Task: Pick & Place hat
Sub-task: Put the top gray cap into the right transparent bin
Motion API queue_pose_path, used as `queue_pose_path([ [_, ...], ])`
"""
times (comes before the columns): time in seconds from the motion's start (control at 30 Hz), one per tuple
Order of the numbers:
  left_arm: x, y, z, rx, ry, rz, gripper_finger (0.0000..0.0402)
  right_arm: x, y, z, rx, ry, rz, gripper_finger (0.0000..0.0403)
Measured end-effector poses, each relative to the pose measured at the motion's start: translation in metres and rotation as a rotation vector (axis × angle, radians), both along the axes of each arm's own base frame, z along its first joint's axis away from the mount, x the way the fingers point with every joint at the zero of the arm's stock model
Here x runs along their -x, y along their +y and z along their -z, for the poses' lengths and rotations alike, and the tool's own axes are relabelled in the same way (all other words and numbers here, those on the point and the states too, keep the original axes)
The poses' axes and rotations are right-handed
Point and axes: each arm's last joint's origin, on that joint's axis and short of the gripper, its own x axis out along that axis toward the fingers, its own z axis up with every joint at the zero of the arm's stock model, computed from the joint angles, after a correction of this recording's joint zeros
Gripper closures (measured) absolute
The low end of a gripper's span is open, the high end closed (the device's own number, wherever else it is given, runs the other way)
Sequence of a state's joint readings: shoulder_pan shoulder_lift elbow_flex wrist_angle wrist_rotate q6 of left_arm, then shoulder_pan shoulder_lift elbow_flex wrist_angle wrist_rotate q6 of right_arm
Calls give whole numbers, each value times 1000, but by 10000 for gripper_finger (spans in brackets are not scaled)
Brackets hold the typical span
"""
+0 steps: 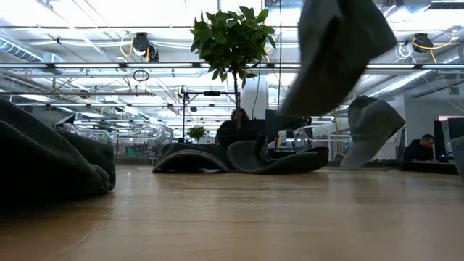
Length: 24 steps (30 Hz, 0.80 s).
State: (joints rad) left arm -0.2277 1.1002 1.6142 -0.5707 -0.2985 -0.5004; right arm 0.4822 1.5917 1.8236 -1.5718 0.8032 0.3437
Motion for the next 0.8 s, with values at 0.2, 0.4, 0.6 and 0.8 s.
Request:
queue_pose_path([
  [0.2,-21,9,5,152,-4,-75,275,6,-7,-52,134,-59,-154,403],
  [0.4,-40,19,8,312,-26,-82,275,15,-13,-100,270,-144,-283,403],
  [0.6,-57,28,15,465,3,-4,275,12,-12,-150,462,-302,-390,403],
  [0.8,-65,37,12,550,-16,128,275,11,-12,-191,673,-411,-365,403],
])
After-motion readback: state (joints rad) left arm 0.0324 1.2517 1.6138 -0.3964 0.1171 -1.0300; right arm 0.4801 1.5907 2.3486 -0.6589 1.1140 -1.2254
